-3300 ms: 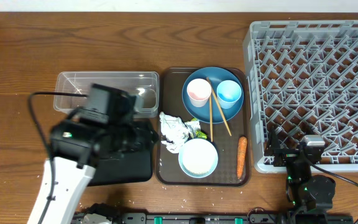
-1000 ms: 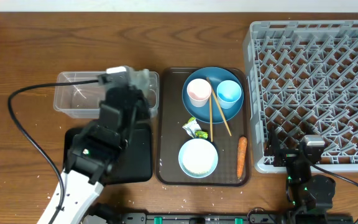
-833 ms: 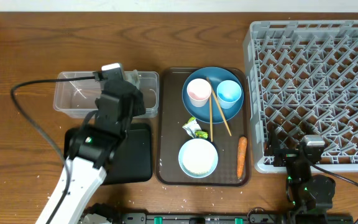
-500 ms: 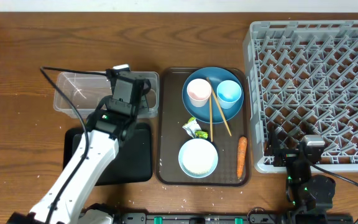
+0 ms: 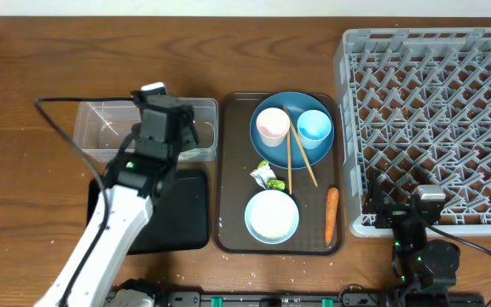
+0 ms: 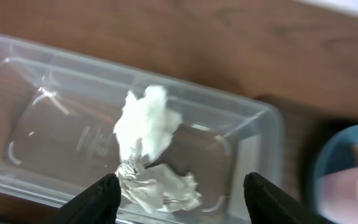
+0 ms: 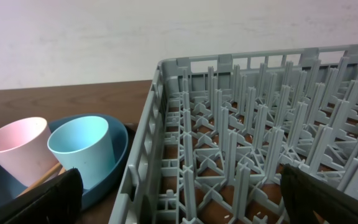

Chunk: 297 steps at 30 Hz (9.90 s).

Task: Sort waste into correct bins and load items into the dishwasher rack
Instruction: 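Carry the wrapper left and release it into the clear bin, then move the left gripper to the green snack packet and grasp it, then carry the green packet to the clear bin and release it, then grasp the rim of the light-blue rice bowl with the left gripper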

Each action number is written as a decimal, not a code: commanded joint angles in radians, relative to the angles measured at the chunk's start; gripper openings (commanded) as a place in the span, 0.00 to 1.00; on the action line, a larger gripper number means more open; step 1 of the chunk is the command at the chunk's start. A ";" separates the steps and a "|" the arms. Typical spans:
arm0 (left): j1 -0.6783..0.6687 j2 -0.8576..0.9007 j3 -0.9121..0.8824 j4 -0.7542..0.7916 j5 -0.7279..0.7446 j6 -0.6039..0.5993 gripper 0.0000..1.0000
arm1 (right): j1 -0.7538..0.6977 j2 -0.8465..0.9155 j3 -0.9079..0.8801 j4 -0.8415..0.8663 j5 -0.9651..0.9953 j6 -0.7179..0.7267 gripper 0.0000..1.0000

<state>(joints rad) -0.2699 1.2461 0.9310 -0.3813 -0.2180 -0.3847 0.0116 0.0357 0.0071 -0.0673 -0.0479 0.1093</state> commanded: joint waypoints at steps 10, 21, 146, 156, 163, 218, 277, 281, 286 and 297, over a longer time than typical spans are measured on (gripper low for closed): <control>0.004 -0.163 0.032 -0.012 0.166 0.034 0.67 | 0.008 0.001 -0.002 -0.004 0.006 -0.006 0.99; 0.004 -0.150 0.121 -0.183 0.193 0.059 0.71 | 0.008 0.001 -0.002 -0.004 0.006 -0.006 0.99; -0.404 0.193 0.074 -0.245 0.190 0.006 0.52 | 0.008 0.002 -0.002 -0.004 0.006 -0.006 0.99; -0.405 0.404 0.056 -0.066 0.271 0.006 0.55 | 0.008 0.002 -0.002 -0.004 0.006 -0.006 0.99; -0.405 0.496 0.056 -0.016 0.278 0.007 0.56 | 0.008 0.002 -0.002 -0.004 0.006 -0.006 0.99; 0.072 0.167 0.080 -0.101 0.190 0.078 0.66 | 0.008 0.002 -0.002 -0.004 0.006 -0.006 0.99; -0.581 0.359 0.040 -0.405 -0.131 -0.119 0.56 | 0.008 0.002 -0.002 -0.004 0.006 -0.006 0.99; -0.571 0.279 0.097 -0.450 -0.183 -0.103 0.57 | 0.008 0.002 -0.002 -0.004 0.006 -0.006 0.99; -0.573 0.138 0.133 -0.436 0.007 -0.104 0.57 | 0.008 0.002 -0.002 -0.004 0.006 -0.006 0.99; -0.720 0.089 0.116 -0.373 0.318 -0.179 0.55 | 0.008 0.002 -0.002 -0.004 0.006 -0.006 0.99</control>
<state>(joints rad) -0.9539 1.3132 1.0523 -0.7666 0.0475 -0.5365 0.0116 0.0376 0.0071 -0.0673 -0.0479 0.1093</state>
